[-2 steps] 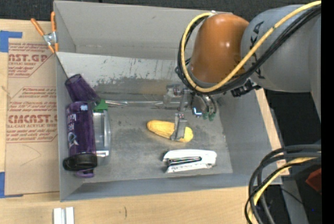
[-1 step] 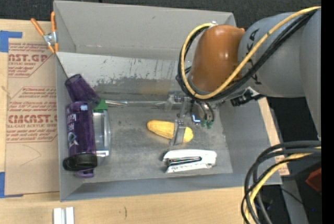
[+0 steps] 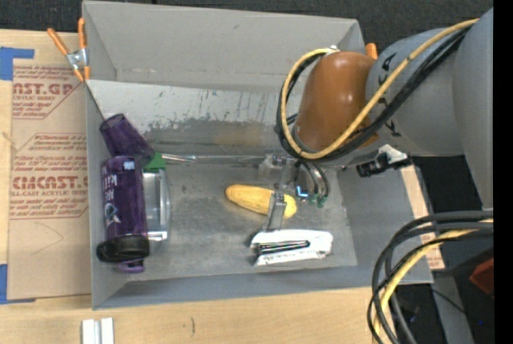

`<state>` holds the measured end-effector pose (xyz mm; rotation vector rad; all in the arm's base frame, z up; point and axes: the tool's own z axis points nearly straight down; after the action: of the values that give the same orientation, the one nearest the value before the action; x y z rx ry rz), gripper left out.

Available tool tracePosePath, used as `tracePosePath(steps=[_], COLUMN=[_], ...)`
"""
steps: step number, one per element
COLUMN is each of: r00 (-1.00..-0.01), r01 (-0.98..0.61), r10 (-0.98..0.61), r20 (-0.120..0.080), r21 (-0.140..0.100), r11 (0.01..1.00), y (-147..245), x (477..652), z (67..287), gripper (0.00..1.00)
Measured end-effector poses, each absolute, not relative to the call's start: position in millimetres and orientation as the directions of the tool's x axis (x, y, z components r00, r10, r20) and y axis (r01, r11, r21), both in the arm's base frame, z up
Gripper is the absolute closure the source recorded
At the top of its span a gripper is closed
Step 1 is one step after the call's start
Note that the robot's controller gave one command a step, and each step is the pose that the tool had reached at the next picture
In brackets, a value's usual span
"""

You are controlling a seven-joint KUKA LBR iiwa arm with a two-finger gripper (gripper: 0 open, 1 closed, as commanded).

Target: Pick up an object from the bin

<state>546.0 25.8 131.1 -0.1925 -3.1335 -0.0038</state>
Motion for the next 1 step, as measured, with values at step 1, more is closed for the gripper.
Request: tracePosePath(steps=[1], r00=[-0.976], r01=[0.218], r10=[0.218], r20=[-0.004], r21=[0.004], r11=[0.976], y=[7.9], x=[533.9], z=[98.4], gripper=[1.00])
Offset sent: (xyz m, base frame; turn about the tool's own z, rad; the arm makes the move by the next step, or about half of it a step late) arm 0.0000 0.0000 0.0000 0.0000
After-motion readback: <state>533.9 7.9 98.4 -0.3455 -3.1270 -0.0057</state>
